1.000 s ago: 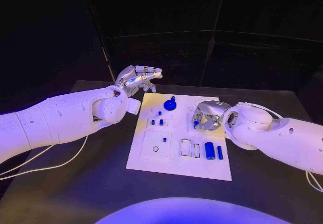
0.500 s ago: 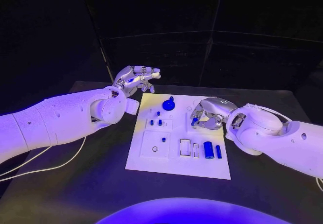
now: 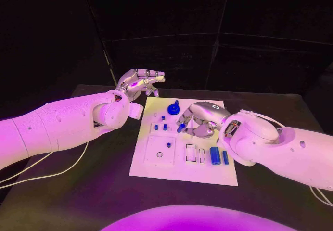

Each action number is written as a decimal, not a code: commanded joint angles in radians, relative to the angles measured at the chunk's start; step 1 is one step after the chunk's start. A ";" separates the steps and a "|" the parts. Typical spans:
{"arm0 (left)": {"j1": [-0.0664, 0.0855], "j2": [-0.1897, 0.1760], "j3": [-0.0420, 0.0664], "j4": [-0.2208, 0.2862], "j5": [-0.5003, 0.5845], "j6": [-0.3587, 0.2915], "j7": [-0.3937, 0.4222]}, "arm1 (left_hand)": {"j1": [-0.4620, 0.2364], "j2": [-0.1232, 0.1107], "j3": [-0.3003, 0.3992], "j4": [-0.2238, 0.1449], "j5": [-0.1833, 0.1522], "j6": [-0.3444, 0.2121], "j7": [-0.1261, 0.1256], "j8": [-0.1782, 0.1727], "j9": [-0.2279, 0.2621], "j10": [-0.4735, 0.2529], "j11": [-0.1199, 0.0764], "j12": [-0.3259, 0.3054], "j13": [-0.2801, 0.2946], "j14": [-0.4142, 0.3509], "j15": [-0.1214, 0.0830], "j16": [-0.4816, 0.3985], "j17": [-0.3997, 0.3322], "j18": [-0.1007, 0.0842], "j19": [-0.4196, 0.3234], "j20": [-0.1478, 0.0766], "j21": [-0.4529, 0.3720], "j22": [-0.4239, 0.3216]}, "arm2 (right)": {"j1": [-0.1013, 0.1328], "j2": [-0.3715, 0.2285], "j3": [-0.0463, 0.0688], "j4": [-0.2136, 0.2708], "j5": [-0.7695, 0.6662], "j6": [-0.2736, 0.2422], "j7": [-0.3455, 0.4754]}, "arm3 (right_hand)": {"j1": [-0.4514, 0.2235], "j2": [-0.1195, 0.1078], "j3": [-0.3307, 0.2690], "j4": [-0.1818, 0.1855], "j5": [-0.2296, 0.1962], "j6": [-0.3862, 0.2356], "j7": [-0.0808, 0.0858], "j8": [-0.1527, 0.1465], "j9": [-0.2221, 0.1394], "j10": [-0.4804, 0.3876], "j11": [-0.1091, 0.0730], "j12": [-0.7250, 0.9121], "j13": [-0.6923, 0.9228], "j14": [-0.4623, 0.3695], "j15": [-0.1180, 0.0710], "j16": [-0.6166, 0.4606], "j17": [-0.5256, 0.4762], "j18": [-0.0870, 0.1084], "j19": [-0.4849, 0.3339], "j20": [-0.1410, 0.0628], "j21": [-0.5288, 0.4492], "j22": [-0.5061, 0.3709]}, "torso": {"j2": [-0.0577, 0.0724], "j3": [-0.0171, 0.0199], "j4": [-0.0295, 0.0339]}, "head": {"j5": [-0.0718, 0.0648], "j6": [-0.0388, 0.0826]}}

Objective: Assemble the parts on the task board

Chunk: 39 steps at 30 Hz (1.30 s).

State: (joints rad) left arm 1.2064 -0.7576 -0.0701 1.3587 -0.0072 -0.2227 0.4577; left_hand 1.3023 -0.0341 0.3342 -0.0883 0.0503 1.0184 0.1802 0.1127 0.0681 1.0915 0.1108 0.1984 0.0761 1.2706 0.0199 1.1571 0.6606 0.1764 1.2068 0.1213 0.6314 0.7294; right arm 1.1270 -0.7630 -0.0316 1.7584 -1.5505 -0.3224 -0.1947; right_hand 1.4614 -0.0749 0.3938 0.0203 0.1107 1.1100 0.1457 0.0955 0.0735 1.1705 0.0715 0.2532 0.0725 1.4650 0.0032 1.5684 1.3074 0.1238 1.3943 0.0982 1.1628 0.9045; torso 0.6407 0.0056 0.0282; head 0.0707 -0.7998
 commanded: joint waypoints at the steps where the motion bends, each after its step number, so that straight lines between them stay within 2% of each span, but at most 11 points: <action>1: 0.002 0.003 0.001 0.002 0.002 0.003 0.010 | 0.005 -0.005 0.002 0.003 0.001 -0.006 0.003 0.003 -0.001 -0.006 0.000 0.007 -0.001 0.000 0.004 0.007 0.001 0.006 0.001 0.001 -0.004 -0.001 | -0.016 0.035 0.000 -0.005 0.022 -0.015 0.061 | -0.005 -0.005 0.008 0.000 0.009 0.005 0.001 0.000 0.000 0.005 0.002 -0.008 0.001 0.106 -0.005 0.002 0.263 -0.005 0.007 0.001 0.003 0.000 | 0.000 -0.0008 0.0014 | 0.004 0.001; 2: 0.002 0.004 0.001 0.003 0.002 0.003 0.010 | 0.005 -0.005 0.002 0.003 0.001 -0.006 0.003 0.003 -0.001 -0.006 0.000 0.007 -0.001 0.000 0.004 0.007 0.001 0.006 0.001 0.001 -0.004 -0.001 | -0.023 0.048 0.000 -0.008 0.015 -0.011 0.069 | -0.005 -0.005 0.008 0.000 0.009 0.005 0.001 0.000 0.000 0.005 0.002 -0.008 0.001 0.106 -0.005 0.002 0.263 -0.005 0.007 0.001 0.003 0.000 | 0.001 -0.0012 0.0026 | 0.004 0.001; 5: 0.002 0.006 0.001 0.003 0.002 0.004 0.010 | 0.005 -0.005 0.002 0.003 0.001 -0.006 0.003 0.003 -0.001 -0.006 0.000 0.007 -0.001 0.000 0.004 0.007 0.001 0.006 0.001 0.001 -0.004 -0.001 | -0.043 0.085 0.000 -0.023 0.001 0.004 0.087 | -0.006 -0.006 0.009 -0.001 0.011 0.006 0.001 0.000 0.000 0.005 0.002 -0.009 0.001 0.106 -0.005 0.002 0.263 -0.005 0.007 0.001 0.004 0.001 | 0.001 -0.0006 0.0001 | 0.011 0.001; 8: 0.002 0.008 0.001 0.003 0.002 0.004 0.010 | 0.005 -0.005 0.002 0.003 0.001 -0.006 0.003 0.003 -0.001 -0.006 0.000 0.007 -0.001 0.000 0.004 0.007 0.001 0.006 0.001 0.001 -0.004 -0.001 | -0.060 0.114 -0.001 -0.042 -0.005 0.023 0.100 | -0.007 -0.008 0.009 -0.002 0.012 0.005 0.002 -0.001 0.000 0.005 0.002 -0.011 0.001 0.106 -0.005 0.002 0.263 -0.005 0.006 0.001 0.003 -0.001 | 0.001 -0.0005 0.0003 | 0.016 -0.002; 15: 0.002 0.009 0.001 0.004 0.002 0.004 0.011 | 0.005 -0.005 0.002 0.003 0.001 -0.006 0.003 0.003 -0.001 -0.006 0.000 0.007 -0.001 0.000 0.004 0.007 0.001 0.006 0.001 0.001 -0.004 -0.001 | -0.094 0.146 -0.001 -0.083 -0.015 0.057 0.110 | -0.007 -0.010 0.010 -0.003 0.013 0.005 0.002 -0.002 0.000 0.004 0.002 -0.012 0.000 0.106 -0.005 0.002 0.263 -0.005 0.006 0.001 0.003 0.000 | 0.001 0.0002 -0.0015 | 0.027 -0.007; 24: 0.002 0.011 0.001 0.003 0.002 0.005 0.013 | 0.007 -0.004 0.003 0.003 0.001 -0.006 0.003 0.004 -0.001 -0.006 0.000 0.008 -0.001 0.000 0.004 0.007 -0.001 0.006 0.002 0.001 -0.005 -0.002 | -0.114 0.171 -0.001 -0.128 -0.027 0.082 0.106 | -0.008 -0.011 0.010 -0.003 0.013 0.005 0.002 -0.002 0.000 0.004 0.003 -0.013 0.000 0.106 -0.005 0.002 0.263 -0.005 0.006 0.001 0.003 0.000 | 0.001 0.0007 0.0002 | 0.033 -0.013; 39: 0.002 0.015 0.001 -0.001 0.002 0.007 0.012 | 0.007 -0.004 0.003 0.003 0.001 -0.006 0.003 0.004 -0.001 -0.006 0.000 0.008 -0.001 0.000 0.004 0.007 -0.001 0.006 0.002 0.001 -0.005 -0.002 | -0.121 0.189 -0.003 -0.157 -0.050 0.110 0.087 | -0.010 -0.012 0.010 -0.003 0.013 0.005 0.003 -0.003 0.000 0.005 0.003 -0.014 0.001 0.106 -0.005 0.002 0.263 -0.005 0.005 0.001 0.004 0.001 | 0.001 0.0003 -0.0011 | 0.038 -0.018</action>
State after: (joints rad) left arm 1.2066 -0.7436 -0.0701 1.3575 -0.0072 -0.2224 0.4589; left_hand 1.3023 -0.0341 0.3342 -0.0883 0.0503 1.0184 0.1802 0.1127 0.0682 1.0915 0.1108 0.2051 0.0763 1.2705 0.0199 1.1571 0.6604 0.1765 1.2068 0.1213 0.6314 0.7287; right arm 1.0051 -0.5754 -0.0352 1.6011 -1.5853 -0.2343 -0.1042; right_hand 1.4565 -0.0801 0.3958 0.0172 0.1203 1.1082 0.1446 0.0888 0.0715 1.1703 0.0715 0.2427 0.0723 1.4650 0.0033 1.5684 1.3073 0.1239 1.3942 0.0982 1.1627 0.9042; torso 0.6419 0.0061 0.0270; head 0.1083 -0.8172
